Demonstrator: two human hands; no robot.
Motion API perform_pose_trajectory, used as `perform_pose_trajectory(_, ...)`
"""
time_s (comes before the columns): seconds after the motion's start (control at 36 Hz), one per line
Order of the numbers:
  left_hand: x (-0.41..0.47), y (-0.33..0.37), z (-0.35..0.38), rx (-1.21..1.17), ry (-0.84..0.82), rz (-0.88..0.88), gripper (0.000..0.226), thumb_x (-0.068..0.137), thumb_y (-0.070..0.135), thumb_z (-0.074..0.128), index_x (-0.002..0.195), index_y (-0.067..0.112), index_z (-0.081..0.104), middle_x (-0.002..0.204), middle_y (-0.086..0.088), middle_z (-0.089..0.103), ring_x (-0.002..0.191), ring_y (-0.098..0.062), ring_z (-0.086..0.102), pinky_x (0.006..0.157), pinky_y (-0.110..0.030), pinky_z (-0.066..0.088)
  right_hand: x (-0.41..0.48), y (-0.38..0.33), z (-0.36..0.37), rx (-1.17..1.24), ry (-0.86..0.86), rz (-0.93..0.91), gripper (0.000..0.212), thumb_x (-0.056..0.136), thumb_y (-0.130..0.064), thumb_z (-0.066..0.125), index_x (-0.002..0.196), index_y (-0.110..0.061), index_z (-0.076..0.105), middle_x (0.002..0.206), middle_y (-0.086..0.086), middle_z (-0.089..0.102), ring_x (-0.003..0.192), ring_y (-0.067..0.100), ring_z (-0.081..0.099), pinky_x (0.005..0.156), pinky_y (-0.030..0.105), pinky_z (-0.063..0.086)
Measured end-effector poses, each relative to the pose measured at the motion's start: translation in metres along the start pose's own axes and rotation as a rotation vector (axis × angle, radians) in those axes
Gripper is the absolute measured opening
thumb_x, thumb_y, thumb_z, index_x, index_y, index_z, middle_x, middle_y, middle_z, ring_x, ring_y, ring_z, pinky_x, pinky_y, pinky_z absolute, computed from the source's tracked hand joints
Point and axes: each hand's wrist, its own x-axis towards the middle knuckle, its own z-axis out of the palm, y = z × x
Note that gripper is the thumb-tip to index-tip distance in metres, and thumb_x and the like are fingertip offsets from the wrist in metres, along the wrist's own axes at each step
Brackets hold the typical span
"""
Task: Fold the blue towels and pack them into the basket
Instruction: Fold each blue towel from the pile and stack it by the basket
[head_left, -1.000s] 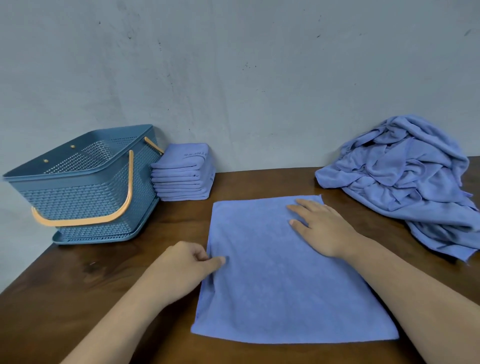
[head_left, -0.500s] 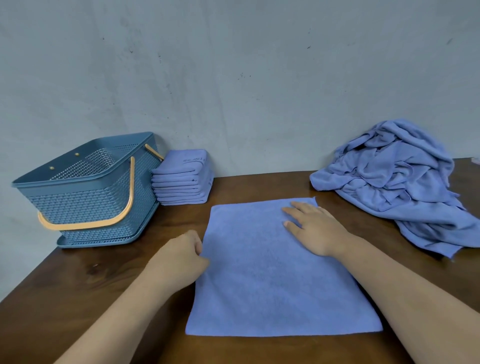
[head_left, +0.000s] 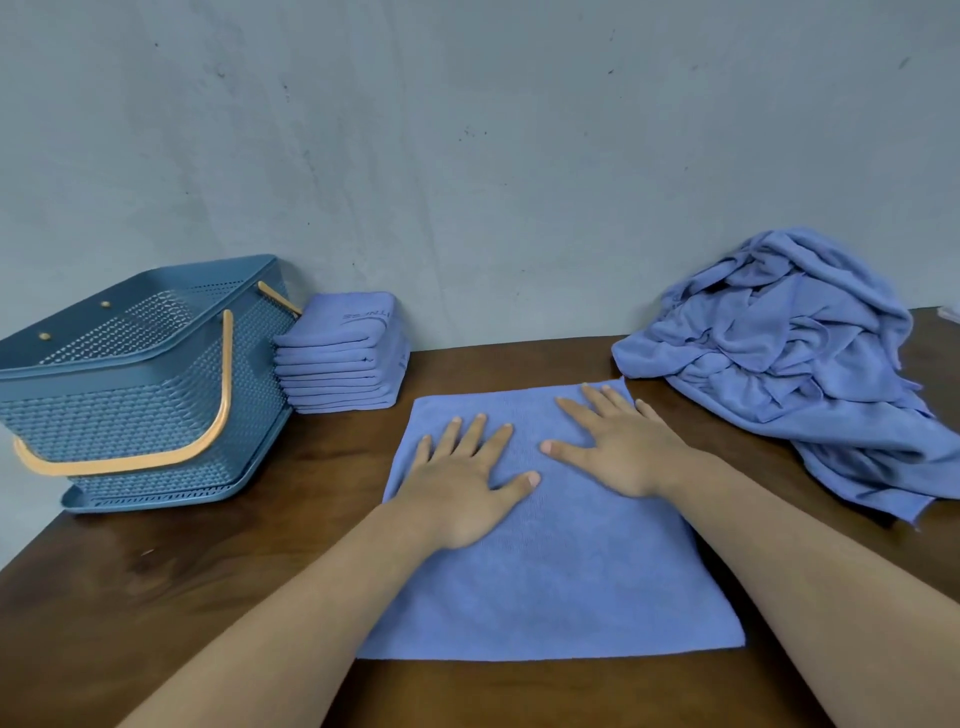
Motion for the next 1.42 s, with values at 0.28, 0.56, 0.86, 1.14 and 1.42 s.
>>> perform_pose_trajectory(0.28, 0.045, -0.007, -0.012, -0.008, 0.02, -0.016, 0.087, 0.093, 0.089, 0.02, 0.167, 0.048, -0.003, 0.176, 0.012, -0.014, 0.162, -0.018, -0.017, 0.13, -0.053, -0.009, 0.054, 0.008, -0.01, -0.001, 0.031, -0.03, 0.093, 0.084, -0.097, 0.025, 0.165, -0.051, 0.013, 0.176, -0.014, 0.0, 0.163, 0.012, -0.003, 0.131, 0.048, -0.001)
perform_pose_trajectory(0.56, -0.03, -0.054, -0.021, -0.226, 0.408, 0.028, 0.039, 0.106, 0.046, 0.05, 0.142, 0.033, 0.055, 0.142, 0.016, 0.057, 0.131, -0.014, 0.051, 0.113, -0.041, 0.041, -0.009, -0.016, -0.01, -0.068, 0.236, -0.254, 0.051, 0.103, -0.057, 0.045, 0.15, -0.038, 0.052, 0.153, -0.017, 0.05, 0.148, 0.008, 0.036, 0.124, 0.042, 0.015)
perform_pose_trajectory(0.86, -0.118, -0.084, -0.014, -0.377, 0.382, -0.178, 0.038, 0.101, 0.059, 0.052, 0.077, 0.033, 0.067, 0.081, 0.011, 0.06, 0.09, -0.006, 0.054, 0.09, -0.041, 0.048, -0.056, -0.05, 0.016, -0.066, -0.007, -0.247, 0.062, 0.107, -0.069, 0.02, 0.165, -0.051, 0.007, 0.175, -0.021, -0.007, 0.161, 0.006, -0.009, 0.131, 0.04, 0.0)
perform_pose_trajectory(1.14, -0.127, -0.06, -0.018, -0.332, 0.276, -0.243, 0.047, 0.086, 0.069, 0.071, 0.074, 0.024, 0.065, 0.083, 0.011, 0.062, 0.082, -0.002, 0.058, 0.098, -0.035, 0.042, -0.057, -0.052, 0.017, -0.062, -0.007, -0.244, 0.061, 0.107, -0.069, 0.02, 0.165, -0.052, 0.007, 0.174, -0.023, -0.009, 0.16, 0.004, -0.012, 0.131, 0.039, -0.003)
perform_pose_trajectory(1.42, -0.124, -0.077, -0.028, -0.361, 0.17, -0.184, 0.043, 0.082, 0.067, 0.075, 0.077, 0.026, 0.063, 0.072, 0.009, 0.067, 0.061, -0.003, 0.057, 0.06, -0.025, 0.046, -0.062, -0.054, 0.016, -0.097, -0.042, -0.237, 0.088, 0.088, -0.096, 0.016, 0.163, -0.056, -0.006, 0.172, -0.023, -0.02, 0.158, 0.005, -0.021, 0.131, 0.046, -0.005)
